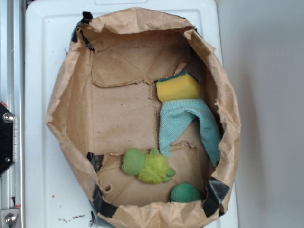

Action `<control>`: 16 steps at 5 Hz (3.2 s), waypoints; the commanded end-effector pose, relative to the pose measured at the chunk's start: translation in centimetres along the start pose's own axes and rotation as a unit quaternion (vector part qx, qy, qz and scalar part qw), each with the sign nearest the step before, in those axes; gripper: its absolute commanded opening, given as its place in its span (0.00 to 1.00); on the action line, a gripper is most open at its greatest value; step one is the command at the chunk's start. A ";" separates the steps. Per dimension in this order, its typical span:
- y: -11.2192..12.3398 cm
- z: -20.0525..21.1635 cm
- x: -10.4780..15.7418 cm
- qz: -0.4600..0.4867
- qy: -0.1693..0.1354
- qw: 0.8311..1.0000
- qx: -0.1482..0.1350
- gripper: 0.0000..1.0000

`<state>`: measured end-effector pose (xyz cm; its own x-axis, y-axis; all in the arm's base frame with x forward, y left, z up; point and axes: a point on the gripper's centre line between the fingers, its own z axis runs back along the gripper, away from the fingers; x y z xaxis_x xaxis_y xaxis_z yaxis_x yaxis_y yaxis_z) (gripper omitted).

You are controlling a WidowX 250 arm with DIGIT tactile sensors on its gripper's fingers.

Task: Grab the green animal.

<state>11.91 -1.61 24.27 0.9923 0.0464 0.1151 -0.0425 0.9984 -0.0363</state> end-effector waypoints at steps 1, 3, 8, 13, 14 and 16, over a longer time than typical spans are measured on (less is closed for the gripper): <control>0.0 0.0 0.0 0.000 0.000 1.000 0.000 1.00; 0.4 -2.6 8.3 -0.013 -0.021 0.999 0.026 1.00; 0.8 -13.6 15.4 -0.086 -0.067 0.994 -0.006 1.00; -6.6 -22.9 14.1 -0.085 0.027 0.996 0.006 1.00; -6.2 -23.2 14.3 -0.078 0.028 0.996 0.024 0.00; -3.1 -17.3 14.9 -0.054 -0.017 0.998 0.000 0.00</control>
<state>28.50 -4.82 7.39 0.9915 -0.0745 0.1064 0.0763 0.9970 -0.0133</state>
